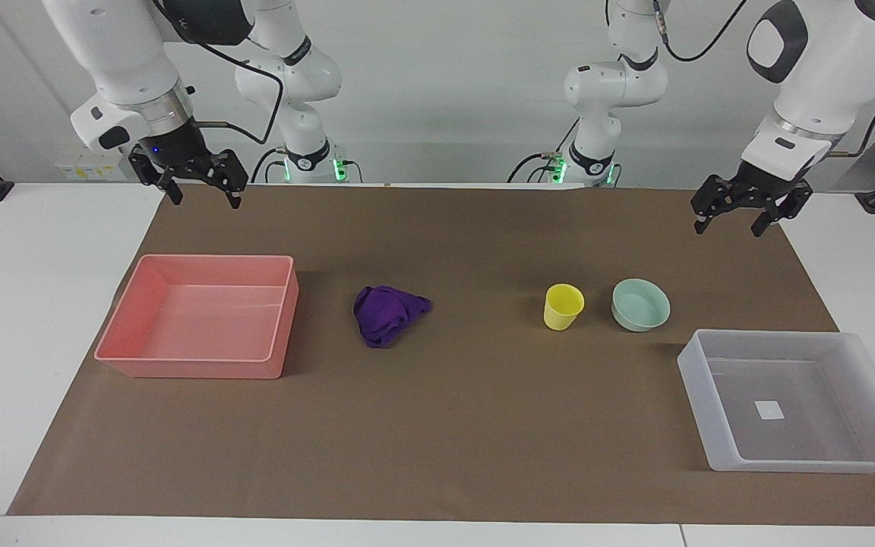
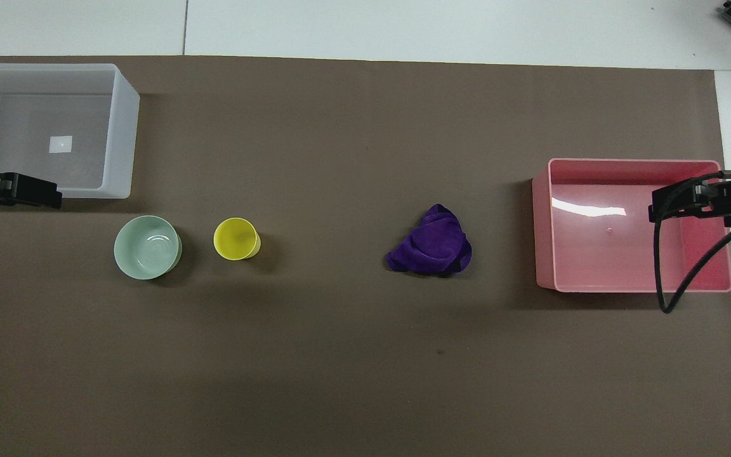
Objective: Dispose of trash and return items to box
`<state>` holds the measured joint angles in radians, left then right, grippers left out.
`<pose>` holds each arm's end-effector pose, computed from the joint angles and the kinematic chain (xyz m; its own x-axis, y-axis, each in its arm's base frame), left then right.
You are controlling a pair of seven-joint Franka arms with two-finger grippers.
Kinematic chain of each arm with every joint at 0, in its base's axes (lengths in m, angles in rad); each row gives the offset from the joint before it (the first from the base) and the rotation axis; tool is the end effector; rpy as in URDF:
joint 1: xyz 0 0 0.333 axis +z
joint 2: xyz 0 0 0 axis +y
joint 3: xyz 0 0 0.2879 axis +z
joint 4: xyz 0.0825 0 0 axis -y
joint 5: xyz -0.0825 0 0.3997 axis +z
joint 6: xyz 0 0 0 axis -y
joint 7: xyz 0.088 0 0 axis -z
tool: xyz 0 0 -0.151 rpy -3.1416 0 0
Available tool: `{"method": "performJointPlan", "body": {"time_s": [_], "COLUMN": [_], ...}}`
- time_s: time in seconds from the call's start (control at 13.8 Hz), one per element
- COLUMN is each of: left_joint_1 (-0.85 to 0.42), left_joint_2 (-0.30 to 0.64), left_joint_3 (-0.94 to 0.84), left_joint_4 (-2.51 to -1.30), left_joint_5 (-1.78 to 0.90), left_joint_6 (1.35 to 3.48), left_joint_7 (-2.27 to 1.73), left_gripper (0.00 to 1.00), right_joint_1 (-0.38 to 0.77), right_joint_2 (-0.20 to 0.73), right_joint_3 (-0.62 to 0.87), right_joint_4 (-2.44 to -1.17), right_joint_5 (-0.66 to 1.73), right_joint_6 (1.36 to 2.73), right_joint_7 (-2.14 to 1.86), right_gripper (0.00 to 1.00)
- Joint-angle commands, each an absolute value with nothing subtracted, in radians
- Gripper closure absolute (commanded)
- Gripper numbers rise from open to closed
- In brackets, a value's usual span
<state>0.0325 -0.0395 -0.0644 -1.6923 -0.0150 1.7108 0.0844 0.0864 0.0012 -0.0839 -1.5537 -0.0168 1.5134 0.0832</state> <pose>0.5724 -0.0208 0.5277 0.9917 -0.1140 0.0587 -0.1146 -0.9934 0.0075 0.5628 -0.0012 0.5551 0.9959 -0.0816 -0.0399 -0.0808 -0.9965 0.0203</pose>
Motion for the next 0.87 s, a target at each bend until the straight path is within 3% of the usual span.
{"method": "performJointPlan", "body": {"time_s": [0.0, 0.51, 0.8], "left_joint_1": [0.038, 0.037, 0.032], "left_joint_2": [-0.069, -0.075, -0.121], "left_joint_3": [-0.067, -0.067, -0.067], "left_joint_4": [-1.735, -1.756, -1.902], "left_joint_5": [0.003, 0.003, 0.005], "left_joint_6": [1.730, 1.778, 1.908], "left_joint_7": [0.078, 0.057, 0.055], "left_gripper": [0.00, 0.00, 0.00], "right_joint_1": [0.075, 0.075, 0.075], "right_joint_2": [-0.020, -0.020, -0.020], "right_joint_3": [-0.081, -0.080, -0.081], "right_joint_4": [-1.577, -1.577, -1.577], "right_joint_5": [0.005, 0.005, 0.005], "right_joint_6": [1.509, 1.509, 1.509], "right_joint_7": [0.055, 0.055, 0.055], "right_gripper": [0.00, 0.00, 0.00]}}
